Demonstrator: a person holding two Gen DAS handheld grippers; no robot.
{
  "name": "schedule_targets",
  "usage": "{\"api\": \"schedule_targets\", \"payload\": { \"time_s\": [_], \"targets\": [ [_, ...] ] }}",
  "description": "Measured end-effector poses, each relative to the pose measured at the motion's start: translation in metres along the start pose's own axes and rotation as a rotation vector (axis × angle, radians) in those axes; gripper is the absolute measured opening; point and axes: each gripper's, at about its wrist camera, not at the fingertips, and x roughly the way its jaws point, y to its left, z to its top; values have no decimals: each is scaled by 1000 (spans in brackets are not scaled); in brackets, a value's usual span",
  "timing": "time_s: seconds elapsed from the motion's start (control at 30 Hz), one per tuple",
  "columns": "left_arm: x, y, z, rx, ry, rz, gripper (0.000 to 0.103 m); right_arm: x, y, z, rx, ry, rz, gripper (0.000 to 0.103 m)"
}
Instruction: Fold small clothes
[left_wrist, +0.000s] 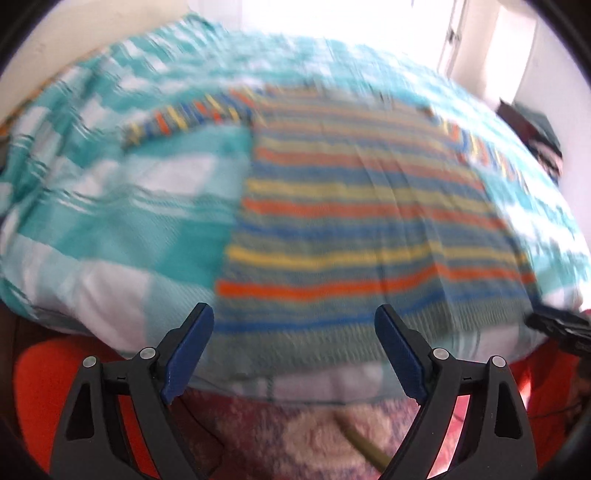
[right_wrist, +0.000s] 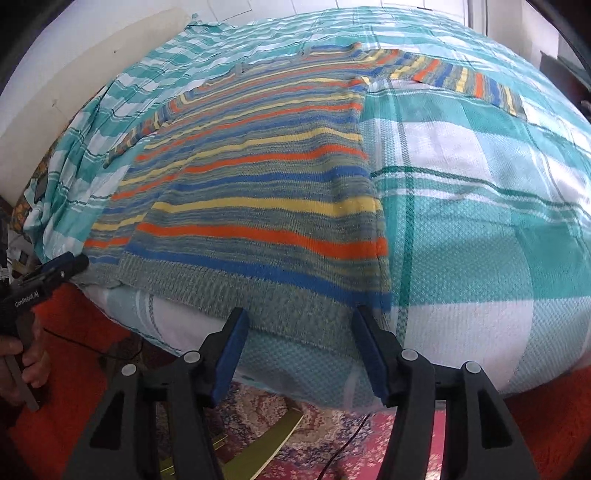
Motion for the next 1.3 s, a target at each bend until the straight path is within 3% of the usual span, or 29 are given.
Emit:
{"api": "schedule_targets", "payload": {
  "time_s": [0.17, 0.4, 0.5, 0.6, 0.7, 0.83, 1.03, 1.13, 1.2, 1.27, 1.3],
  "targets": [
    [-14, 19, 8, -70, -103, 109, 92, -63, -37, 26, 103, -177, 33, 59],
    [-13, 43, 23, -169, -168, 183, 92, -131, -140, 153, 312, -301, 84, 59],
    [-8, 50, 27, -205, -166, 215, 94, -132, -181, 207, 417, -291, 164, 74],
    [2, 55, 28, -232, -137, 236, 94, -92, -216, 243, 520, -190, 249, 74],
    [14, 57, 30, -249, -102, 248, 94, -41, -246, 240, 642, -129, 285, 74],
    [26, 53, 32, -230, -79, 269, 94, 38, -280, 205, 885, -62, 385, 74],
    [40, 41, 32, -153, -48, 309, 94, 64, -301, 183, 1045, -259, 422, 71],
    [44, 39, 30, -136, -33, 310, 94, 62, -303, 184, 1066, -350, 373, 69],
    [44, 39, 27, -129, -36, 313, 94, 61, -304, 183, 1075, -393, 323, 61],
    [46, 40, 26, -131, -21, 315, 94, 63, -308, 183, 1097, -405, 271, 47],
    [46, 41, 25, -137, -19, 312, 94, 64, -308, 182, 1105, -404, 241, 33]
  ]
}}
